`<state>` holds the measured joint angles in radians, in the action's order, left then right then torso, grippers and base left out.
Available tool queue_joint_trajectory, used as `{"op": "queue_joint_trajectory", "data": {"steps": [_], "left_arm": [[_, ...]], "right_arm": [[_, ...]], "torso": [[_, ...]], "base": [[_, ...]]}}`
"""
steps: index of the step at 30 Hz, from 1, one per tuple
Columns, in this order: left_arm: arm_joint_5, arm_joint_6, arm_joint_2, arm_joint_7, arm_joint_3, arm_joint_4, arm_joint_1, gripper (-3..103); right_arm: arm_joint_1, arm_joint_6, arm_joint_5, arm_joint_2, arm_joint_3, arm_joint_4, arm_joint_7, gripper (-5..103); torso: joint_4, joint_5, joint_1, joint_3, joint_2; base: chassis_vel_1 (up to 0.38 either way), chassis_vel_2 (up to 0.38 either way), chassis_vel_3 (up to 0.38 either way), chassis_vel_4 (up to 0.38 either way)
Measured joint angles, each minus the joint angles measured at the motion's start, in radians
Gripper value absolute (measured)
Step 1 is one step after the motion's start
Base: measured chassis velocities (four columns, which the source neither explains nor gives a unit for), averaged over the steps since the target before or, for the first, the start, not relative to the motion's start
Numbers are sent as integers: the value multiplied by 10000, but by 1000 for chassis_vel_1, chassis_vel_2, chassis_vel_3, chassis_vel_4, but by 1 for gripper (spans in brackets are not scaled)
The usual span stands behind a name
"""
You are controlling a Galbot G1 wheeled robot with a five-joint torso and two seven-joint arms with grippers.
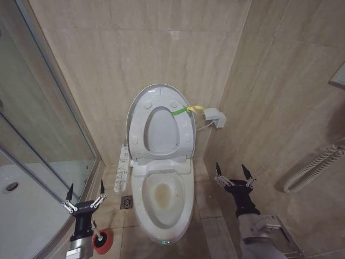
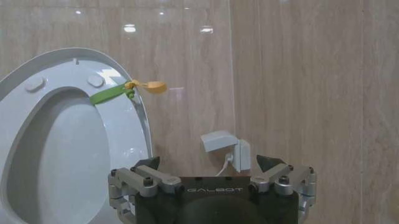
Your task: Open the toilet lid, clean the toilet bowl with a toilet brush, close the toilet lid, and flush.
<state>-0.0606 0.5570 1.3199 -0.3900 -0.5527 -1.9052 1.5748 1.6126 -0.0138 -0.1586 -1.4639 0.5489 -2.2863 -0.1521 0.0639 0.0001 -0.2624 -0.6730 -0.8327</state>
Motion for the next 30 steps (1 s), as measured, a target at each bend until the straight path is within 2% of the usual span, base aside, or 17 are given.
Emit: {"op": "queue_joint_trajectory", "data": {"steps": [4, 10, 13, 16, 19, 22, 24, 27, 30], "left_arm": [[39, -426, 66, 67, 142, -1008, 518, 100], [241, -1015, 50, 54, 307, -1757, 882, 100], [632, -1259, 42, 187, 485, -2209, 1221, 100], [904, -1211, 8, 451, 488, -2317, 1353, 100], [1237, -752, -80, 1097, 331, -2226, 1462, 100], [1366, -596, -94, 1394, 266, -2129, 1497, 100], [1475, -319, -80, 1891, 190, -2012, 1574, 100], [1440, -129, 10, 2192, 174, -1881, 1604, 100], [1312, -189, 150, 2087, 226, -1857, 1610, 100]], "right_arm": [[1, 0, 0, 0, 0, 0, 0, 100], [1, 0, 1, 0, 0, 0, 0, 100], [0, 0, 1, 0, 0, 0, -1, 100], [0, 0, 0, 0, 0, 0, 0, 100], [0, 0, 0, 0, 0, 0, 0, 100], [0, 0, 0, 0, 0, 0, 0, 100], [0, 0, 0, 0, 0, 0, 0, 100], [0, 0, 0, 0, 0, 0, 0, 100], [1, 0, 0, 0, 0, 0, 0, 100]], "torso": [[-3, 0, 0, 0, 0], [-2, 0, 0, 0, 0], [-2, 0, 0, 0, 0], [-3, 0, 0, 0, 0], [-2, -1, 1, 0, 0], [-2, -2, 0, 0, 0], [-3, -1, 0, 0, 0], [-3, -1, 0, 0, 0], [-2, -2, 1, 0, 0]], "base": [[0, 0, 0, 0], [0, 0, 0, 0], [0, 0, 0, 0], [0, 0, 0, 0], [0, 0, 0, 0], [0, 0, 0, 0], [0, 0, 0, 0], [0, 0, 0, 0], [0, 0, 0, 0]]}}
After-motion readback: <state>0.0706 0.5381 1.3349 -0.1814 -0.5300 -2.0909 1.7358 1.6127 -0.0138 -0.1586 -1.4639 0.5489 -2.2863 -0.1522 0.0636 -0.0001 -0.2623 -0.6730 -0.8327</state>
